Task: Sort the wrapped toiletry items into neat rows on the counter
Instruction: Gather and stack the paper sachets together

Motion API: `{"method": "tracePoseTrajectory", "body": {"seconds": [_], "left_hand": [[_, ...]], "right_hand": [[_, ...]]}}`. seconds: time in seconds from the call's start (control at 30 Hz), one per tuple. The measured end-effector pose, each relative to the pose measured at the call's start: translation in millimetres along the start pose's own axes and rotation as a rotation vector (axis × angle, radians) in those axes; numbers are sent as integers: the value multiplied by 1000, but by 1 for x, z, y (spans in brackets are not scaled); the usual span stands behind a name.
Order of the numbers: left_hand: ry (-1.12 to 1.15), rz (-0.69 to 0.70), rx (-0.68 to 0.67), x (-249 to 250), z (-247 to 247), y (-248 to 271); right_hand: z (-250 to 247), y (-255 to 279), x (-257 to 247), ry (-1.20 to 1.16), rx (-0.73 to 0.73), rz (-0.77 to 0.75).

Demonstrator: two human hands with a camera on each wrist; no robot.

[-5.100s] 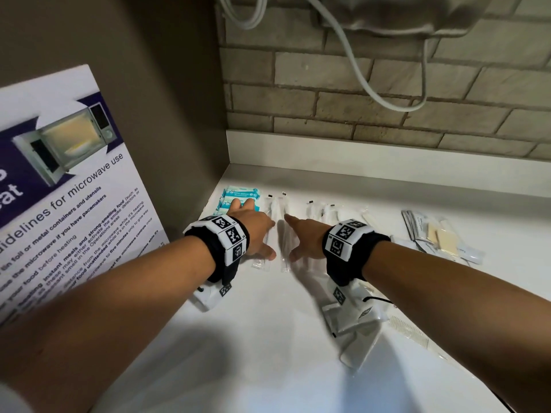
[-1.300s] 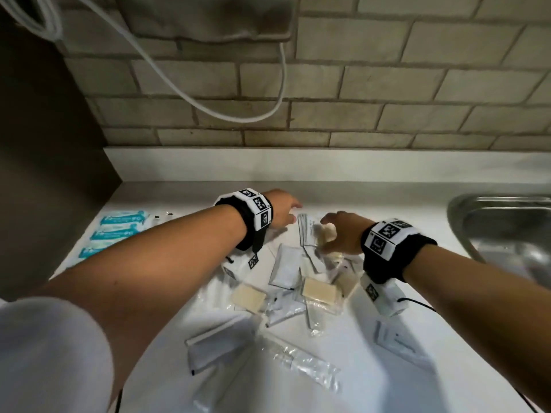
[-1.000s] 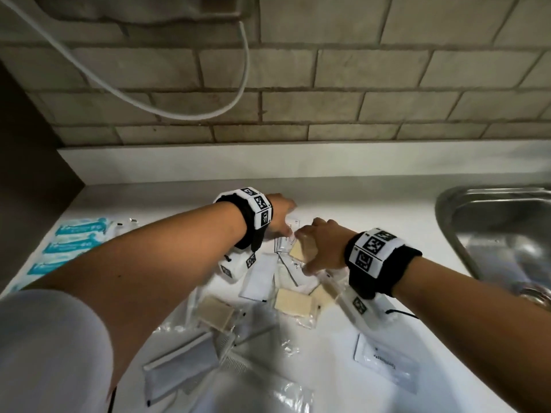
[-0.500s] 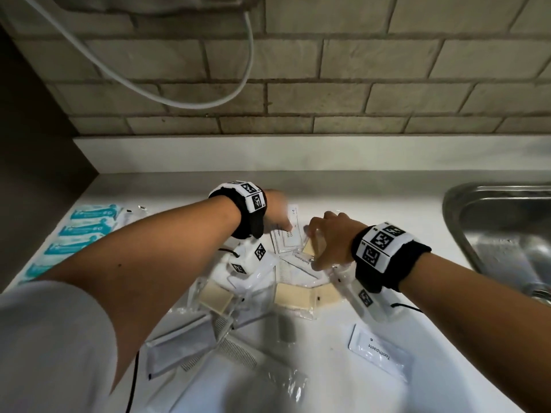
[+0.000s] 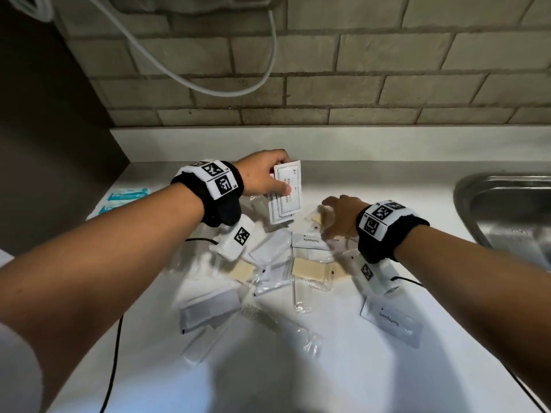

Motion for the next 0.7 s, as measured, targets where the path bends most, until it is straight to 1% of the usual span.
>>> {"method": "tracePoseTrajectory", "body": {"seconds": [0.13, 0.2, 0.27, 0.43, 0.53, 0.63, 0.7], "left_hand": [[42, 37, 71, 5, -6, 36], [90, 59, 91, 6, -4, 51], [142, 78, 99, 9, 0, 64], [178, 108, 94, 26, 23, 77], [173, 124, 81, 39, 40, 77], [139, 139, 87, 47, 49, 76], [119, 156, 106, 50, 49, 76]], "right_hand": [[-1, 20, -15, -8, 46, -71], [0, 37, -20, 19, 32, -115], [8, 54, -17, 72, -18, -119], [46, 96, 16, 167, -201, -22], [67, 114, 37, 198, -259, 28], [76, 121, 46, 112, -174, 20], [81, 121, 48, 76, -144, 20]]}}
Point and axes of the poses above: each hand's wrist, its own y-axis away from the middle knuckle, its own z-axis out of the palm, x = y × z, the point moved 10 cm from there along -y, towards the middle knuckle, and after that the axes turned 4 degrees about -x, right-handed, at the moved point
